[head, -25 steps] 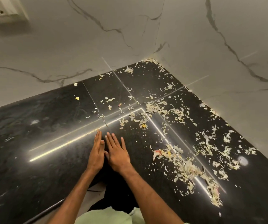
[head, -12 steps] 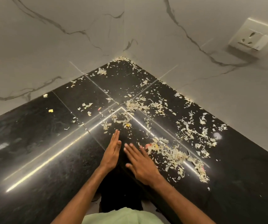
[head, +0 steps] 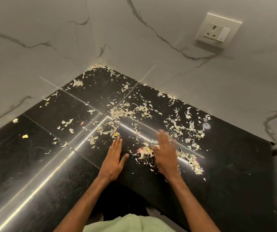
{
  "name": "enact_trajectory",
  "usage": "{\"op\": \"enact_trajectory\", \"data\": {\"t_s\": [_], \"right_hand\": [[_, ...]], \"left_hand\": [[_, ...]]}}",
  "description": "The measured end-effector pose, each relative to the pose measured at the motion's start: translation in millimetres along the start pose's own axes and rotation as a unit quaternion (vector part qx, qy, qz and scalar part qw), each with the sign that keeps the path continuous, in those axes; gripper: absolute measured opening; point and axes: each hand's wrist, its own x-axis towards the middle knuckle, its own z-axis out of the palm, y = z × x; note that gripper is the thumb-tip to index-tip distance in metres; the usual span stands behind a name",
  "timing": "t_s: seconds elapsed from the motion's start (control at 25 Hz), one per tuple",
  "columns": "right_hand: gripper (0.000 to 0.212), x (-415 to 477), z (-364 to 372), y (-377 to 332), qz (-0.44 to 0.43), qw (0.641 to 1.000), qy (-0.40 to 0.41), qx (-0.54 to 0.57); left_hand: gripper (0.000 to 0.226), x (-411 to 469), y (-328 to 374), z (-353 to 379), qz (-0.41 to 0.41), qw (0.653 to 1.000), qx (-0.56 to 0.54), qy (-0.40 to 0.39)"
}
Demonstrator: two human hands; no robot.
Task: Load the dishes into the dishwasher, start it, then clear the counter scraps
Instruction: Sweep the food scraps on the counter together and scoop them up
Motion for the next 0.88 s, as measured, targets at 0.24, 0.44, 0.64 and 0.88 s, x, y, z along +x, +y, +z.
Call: {"op": "enact_trajectory", "data": {"t_s": [0.24,0.44,0.64,0.88], "right_hand": [[0.081,-83,-24,129,0.301,0.951,0.040,0.065],[0.076,-46,15,47,0.174,0.977,-0.014,0.121],[0.078,-46,17,33,0.164,0.970,0.018,0.180],[0.086,-45,38,-5,0.099,0.989,-0.066,0.085]], "left_hand": [[0.092,5,26,48,0.126,0.962,0.227,-0.079],[0.084,43,60,61,0.102,0.975,0.180,-0.086],[0.074,46,65,51,0.096,0.995,0.024,-0.001],[0.075,10,17,21,-0.040,0.991,-0.075,0.105]]}}
